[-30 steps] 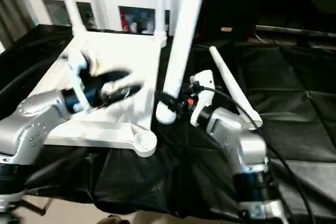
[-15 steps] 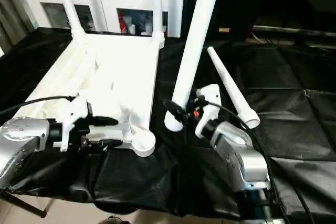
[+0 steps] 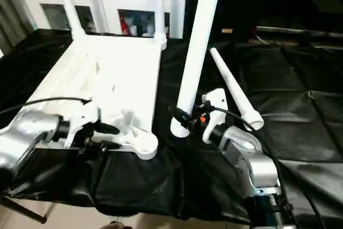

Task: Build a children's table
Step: Pick table leg, then insert table leg to table base

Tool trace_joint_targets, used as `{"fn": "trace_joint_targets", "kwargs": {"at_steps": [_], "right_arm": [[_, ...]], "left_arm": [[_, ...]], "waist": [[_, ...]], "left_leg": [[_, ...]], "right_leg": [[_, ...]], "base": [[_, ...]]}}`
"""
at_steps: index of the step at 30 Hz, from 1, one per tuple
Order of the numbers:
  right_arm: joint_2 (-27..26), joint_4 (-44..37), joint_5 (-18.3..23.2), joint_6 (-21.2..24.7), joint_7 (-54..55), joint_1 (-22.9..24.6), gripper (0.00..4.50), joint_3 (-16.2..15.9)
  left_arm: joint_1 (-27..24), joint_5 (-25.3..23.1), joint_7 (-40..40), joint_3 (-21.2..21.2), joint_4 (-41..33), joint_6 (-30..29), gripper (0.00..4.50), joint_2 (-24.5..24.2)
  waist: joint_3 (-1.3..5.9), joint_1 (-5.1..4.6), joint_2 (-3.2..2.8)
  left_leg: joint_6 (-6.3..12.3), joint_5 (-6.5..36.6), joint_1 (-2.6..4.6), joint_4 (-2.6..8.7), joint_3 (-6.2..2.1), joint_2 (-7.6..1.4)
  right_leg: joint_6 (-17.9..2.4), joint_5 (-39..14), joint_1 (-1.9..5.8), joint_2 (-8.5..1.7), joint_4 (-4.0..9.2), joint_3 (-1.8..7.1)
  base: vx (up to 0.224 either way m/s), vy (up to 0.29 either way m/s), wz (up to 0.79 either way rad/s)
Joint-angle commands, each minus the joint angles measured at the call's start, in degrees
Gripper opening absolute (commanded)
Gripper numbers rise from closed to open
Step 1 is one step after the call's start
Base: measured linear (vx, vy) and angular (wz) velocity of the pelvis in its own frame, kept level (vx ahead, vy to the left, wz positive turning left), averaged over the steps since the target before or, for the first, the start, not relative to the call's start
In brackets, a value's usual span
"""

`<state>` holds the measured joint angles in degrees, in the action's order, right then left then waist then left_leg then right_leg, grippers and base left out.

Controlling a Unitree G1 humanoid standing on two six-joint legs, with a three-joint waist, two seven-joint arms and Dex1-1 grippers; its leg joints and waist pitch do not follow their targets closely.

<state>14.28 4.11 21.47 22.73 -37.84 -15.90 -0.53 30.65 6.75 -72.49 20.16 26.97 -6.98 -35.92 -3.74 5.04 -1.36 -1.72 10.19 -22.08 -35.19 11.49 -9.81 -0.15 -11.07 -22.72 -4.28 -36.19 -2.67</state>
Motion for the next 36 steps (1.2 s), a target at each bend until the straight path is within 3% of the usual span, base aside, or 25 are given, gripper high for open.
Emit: {"fn": "trace_joint_targets", "kwargs": {"at_steps": [1,4,5,8,10,14,15,16,20,22,29,30,32,36], "right_arm": [[0.28,-0.71,-0.51,-0.93,-0.4,-1.01,1.91,-0.17],[0.24,-0.29,-0.65,-1.13,-0.5,-1.24,1.91,-0.43],[0.21,-0.25,-0.68,-1.18,-0.47,-1.3,1.91,-0.54],[0.06,-0.09,-0.76,-1.35,-0.38,-1.61,1.91,-0.66],[0.01,0.04,-0.79,-1.46,-0.31,-1.8,1.91,-0.65],[-0.14,-0.08,-0.87,-1.58,-0.14,-1.75,1.91,-0.8],[-0.2,-0.15,-0.89,-1.57,-0.07,-1.76,1.91,-0.86],[-0.28,-0.24,-0.89,-1.54,0.0,-1.75,1.91,-0.91],[-0.44,-0.22,-0.67,-1.3,0.14,-1.86,1.91,-0.8],[-0.52,0.35,-0.72,-1.23,0.17,-2.24,1.91,-0.87],[-1.11,1.57,-1.31,-1.12,0.53,-3.58,1.91,-1.57],[-1.21,2.55,-1.63,-0.73,0.06,-4.75,1.91,-2.2],[-0.92,3.54,-2.28,-0.51,-0.82,-5.68,1.91,-3.28],[-0.24,6.01,-4.12,-0.87,-2.49,-7.36,1.91,-5.5]], "left_arm": [[1.24,-0.99,-1.01,0.62,0.7,0.42,1.58,-0.34],[1.92,-1.44,-2.27,0.73,2.38,1.47,1.36,-0.56],[1.97,-1.66,-2.75,0.82,2.72,1.65,1.36,-0.66],[1.98,-2.28,-3.33,0.59,3.68,2.4,0.97,-0.59],[2.01,-2.53,-3.15,0.52,4.15,2.77,0.96,-0.55],[1.11,-3.09,-3.53,0.94,3.44,1.32,0.54,-1.14],[0.9,-3.67,-2.98,1.06,3.32,1.32,0.54,-1.25],[0.77,-4.34,-1.81,0.94,3.35,1.13,0.47,-1.19],[-0.02,-2.94,1.52,-1.47,0.98,-2.01,0.18,0.74],[-1.14,-1.64,3.61,-2.39,-2.36,-6.45,0.11,2.15],[-2.56,-3.46,12.78,-2.85,-6.26,-14.03,0.0,7.46],[-3.78,-4.15,17.05,-2.34,-8.57,-16.46,0.0,11.24],[-4.44,-4.27,18.8,-1.59,-9.44,-16.32,0.0,13.57],[-4.46,-5.67,20.07,0.23,-8.97,-14.39,0.0,14.98]], "waist": [[4.33,-0.07,-0.36],[4.28,0.01,-0.36],[4.33,0.1,-0.7],[4.18,-0.03,-0.79],[4.19,-0.02,-0.93],[4.16,-0.03,-0.84],[4.18,0.04,-1.43],[4.08,-0.16,-1.04],[4.04,-0.04,-0.92],[4.11,-0.21,-0.74],[4.19,-0.67,-0.32],[4.16,-0.96,0.25],[4.17,-1.26,-0.05],[4.21,-1.35,0.12]], "left_leg": [[-2.87,15.26,1.63,4.94,-2.02,-3.22],[-2.44,14.79,1.62,4.91,-1.95,-3.19],[-2.55,14.81,1.66,4.87,-1.99,-3.23],[-3.13,16.64,1.8,5.07,-2.06,-3.31],[-3.49,17.51,1.91,5.11,-2.12,-3.36],[-3.63,17.96,1.91,5.15,-2.13,-3.37],[-3.78,18.1,1.91,5.13,-2.24,-3.35],[-3.87,18.71,1.9,5.26,-2.19,-3.41],[-3.68,18.57,1.94,5.15,-2.16,-3.41],[-3.43,17.31,1.53,5.21,-2.21,-3.53],[-1.42,13.96,1.22,4.77,-2.07,-3.18],[-1.15,13.16,1.0,4.82,-2.01,-3.2],[-0.38,12.57,1.0,4.6,-2.01,-3.11],[0.64,11.77,0.96,4.42,-1.87,-3.0]], "right_leg": [[-11.99,-12.72,1.76,-4.47,4.45,2.77],[-12.35,-12.47,1.76,-4.45,4.57,2.75],[-12.49,-12.51,1.79,-4.54,4.47,2.75],[-12.43,-13.94,1.72,-4.45,4.64,2.71],[-12.48,-14.49,1.66,-4.55,4.72,2.73],[-12.72,-14.56,1.64,-4.49,4.64,2.72],[-12.72,-14.51,1.65,-4.56,4.57,2.72],[-12.62,-14.69,1.63,-4.42,4.74,2.71],[-12.79,-15.51,1.6,-4.61,4.77,2.76],[-12.96,-14.67,1.97,-4.67,4.47,2.74],[-12.71,-13.78,2.16,-4.46,4.8,2.68],[-12.68,-12.78,2.28,-4.29,4.67,2.63],[-13.26,-12.5,2.31,-4.29,4.76,2.54],[-13.05,-11.28,2.28,-4.09,4.91,2.59]], "base": [[0.0,0.0,0.0],[0.0,0.0,0.0],[0.0,0.0,0.0],[0.0,0.0,0.0],[0.0,0.0,0.0],[0.0,0.0,0.0],[0.0,0.0,0.0],[0.0,0.0,0.0],[0.0,0.0,0.0],[0.0,0.0,0.0],[0.0,0.0,0.0],[0.0,0.0,0.0],[0.0,0.0,0.0],[0.0,0.0,0.0]]}}
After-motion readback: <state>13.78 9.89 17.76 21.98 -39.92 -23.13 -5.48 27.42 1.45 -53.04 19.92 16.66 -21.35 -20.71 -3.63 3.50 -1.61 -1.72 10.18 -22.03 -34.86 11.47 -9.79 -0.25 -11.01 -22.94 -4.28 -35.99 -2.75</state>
